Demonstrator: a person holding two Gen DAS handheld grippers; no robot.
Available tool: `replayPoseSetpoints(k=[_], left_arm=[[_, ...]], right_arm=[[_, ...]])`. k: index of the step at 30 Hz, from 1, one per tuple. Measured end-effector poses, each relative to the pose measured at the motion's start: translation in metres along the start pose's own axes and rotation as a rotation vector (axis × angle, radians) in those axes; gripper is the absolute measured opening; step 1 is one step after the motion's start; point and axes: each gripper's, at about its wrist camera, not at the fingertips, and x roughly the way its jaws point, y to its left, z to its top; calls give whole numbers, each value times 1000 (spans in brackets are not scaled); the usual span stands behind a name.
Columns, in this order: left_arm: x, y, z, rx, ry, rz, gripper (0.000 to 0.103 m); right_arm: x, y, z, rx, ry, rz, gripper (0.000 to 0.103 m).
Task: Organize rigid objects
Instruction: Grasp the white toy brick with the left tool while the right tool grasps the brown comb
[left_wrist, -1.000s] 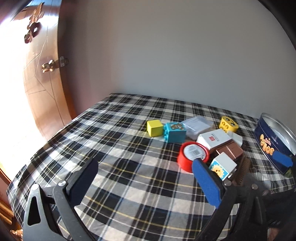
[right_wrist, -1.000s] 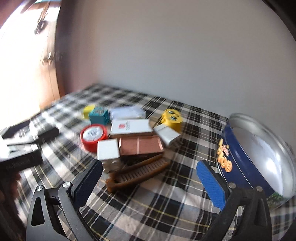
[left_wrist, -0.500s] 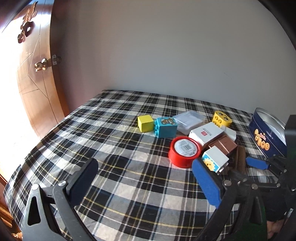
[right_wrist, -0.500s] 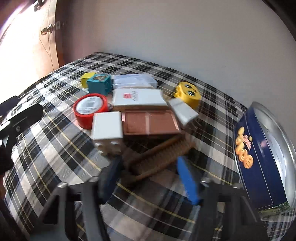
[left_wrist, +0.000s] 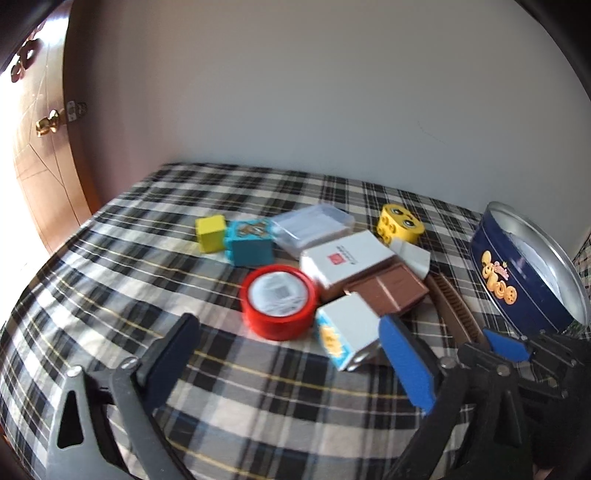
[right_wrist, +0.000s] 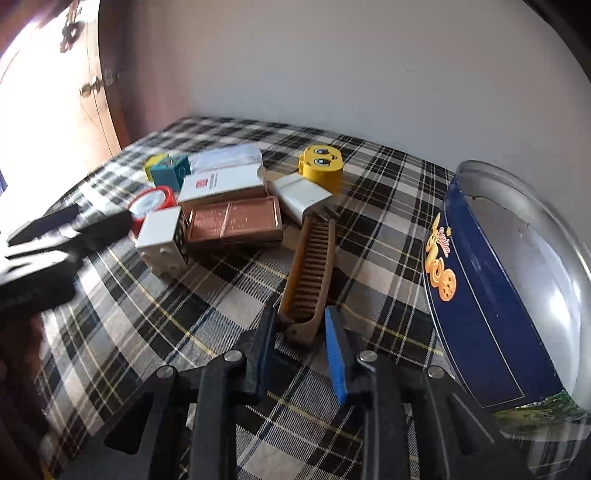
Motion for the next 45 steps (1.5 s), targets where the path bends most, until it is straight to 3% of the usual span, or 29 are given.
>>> replayPoseSetpoints(k=[7,9,11,13,17,21,25,27,31,34,39,45], left_arm=[[24,-23,5,-21,66,-12,75],[28,-26,4,-4,98,-28,58],[29,-19,3,-31,117,-96,48],[29,-11,2,-53,122,-106,48],[32,-3,-2,-57,151,-90,33],[30,3,-3,-65,153,-109,33],[31,-1,-2,-48,158,-97,33],[32,-1,-1,-44,159,-97,33],[33,0,0,-45,160,-104,33],[32,0,0,-41,157,-105,31],[23,0,1,-47,114,-98,30],[1,-4,2,-56,-1,-93,30]], right_arm=[[-8,-5,-2,19,-35,22,28],[-7,-7,-2,24,-26,28,27],[-8,-9,-4,21,-20,39,27],[-7,-10,-6,6,-2,44,27],[-4,-15,-9,16,23,45,27],[-6,-10,-7,-5,0,26,32],[-3,-5,2,-7,-24,-9,56],[-1,-5,8,-5,-32,-45,59],[17,-10,17,12,22,-46,56],[19,-17,18,41,28,-17,28],[2,-17,11,28,-22,-5,27],[-31,-26,10,93,-153,100,27]])
